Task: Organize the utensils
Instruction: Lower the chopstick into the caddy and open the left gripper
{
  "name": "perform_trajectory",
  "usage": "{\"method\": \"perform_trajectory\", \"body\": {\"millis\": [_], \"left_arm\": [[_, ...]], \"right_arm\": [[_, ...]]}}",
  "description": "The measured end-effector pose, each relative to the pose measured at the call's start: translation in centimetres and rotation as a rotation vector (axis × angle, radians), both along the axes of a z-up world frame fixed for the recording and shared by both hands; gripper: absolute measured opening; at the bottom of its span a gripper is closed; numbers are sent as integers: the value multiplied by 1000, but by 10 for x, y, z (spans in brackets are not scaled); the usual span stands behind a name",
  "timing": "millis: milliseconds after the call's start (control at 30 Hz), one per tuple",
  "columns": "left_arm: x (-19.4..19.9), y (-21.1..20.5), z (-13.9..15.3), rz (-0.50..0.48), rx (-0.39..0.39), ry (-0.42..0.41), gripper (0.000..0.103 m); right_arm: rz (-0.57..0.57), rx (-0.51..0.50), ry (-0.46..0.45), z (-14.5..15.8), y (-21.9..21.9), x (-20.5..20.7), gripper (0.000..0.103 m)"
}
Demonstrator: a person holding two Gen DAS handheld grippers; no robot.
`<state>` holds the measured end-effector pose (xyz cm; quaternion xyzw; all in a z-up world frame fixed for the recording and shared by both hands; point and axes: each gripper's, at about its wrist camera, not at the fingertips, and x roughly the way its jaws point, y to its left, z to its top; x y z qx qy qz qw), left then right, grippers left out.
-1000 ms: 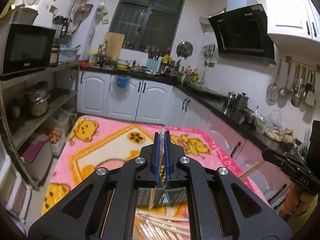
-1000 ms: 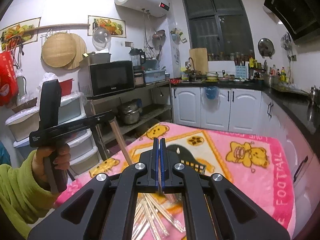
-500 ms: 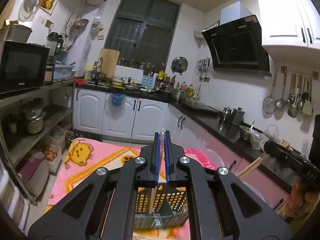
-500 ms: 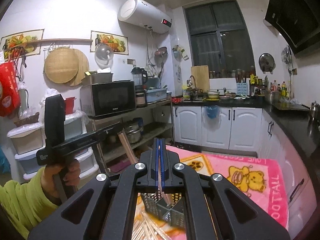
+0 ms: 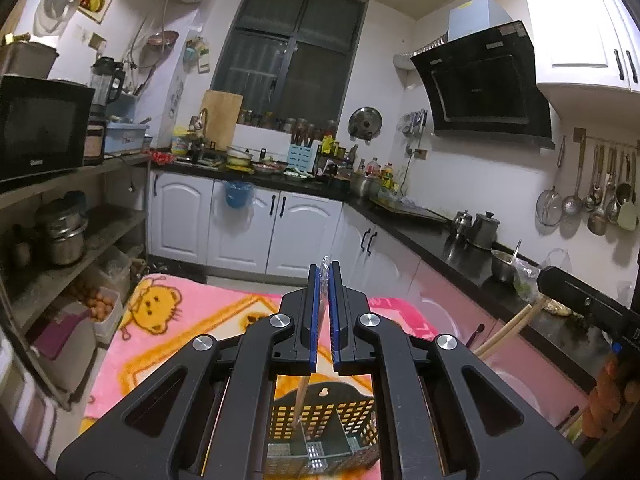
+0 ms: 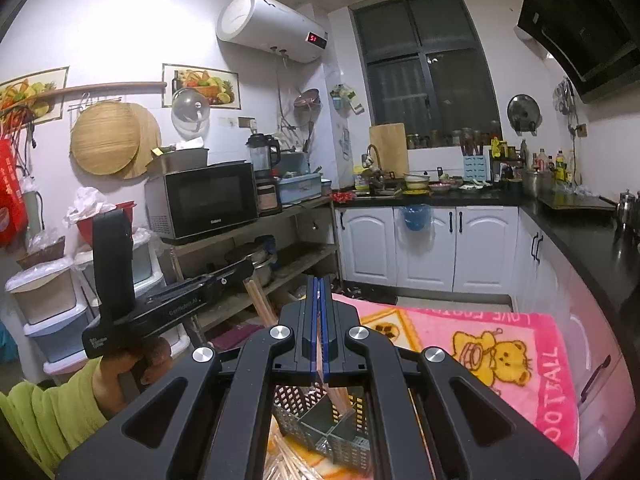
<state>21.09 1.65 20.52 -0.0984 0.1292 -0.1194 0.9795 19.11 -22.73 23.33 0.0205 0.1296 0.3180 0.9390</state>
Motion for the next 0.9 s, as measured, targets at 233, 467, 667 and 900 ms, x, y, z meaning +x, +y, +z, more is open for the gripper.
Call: {"method": "perform_trajectory", "body": {"millis": [233,467,667,900], "left_arm": [[10,1,-16,1,12,28,2],[15,6,-35,-5,7,70,2],[18,4,-50,-7,31,103,2],[20,4,-64,-3,50,133,2]], "right_arm": [[-5,-12,44,-10,7,15,2],[-20,-20,90,-30,14,28,2],[-23,-17,124,-46,17,36,2],[-22,-26,154,-61,25,43,2]]}}
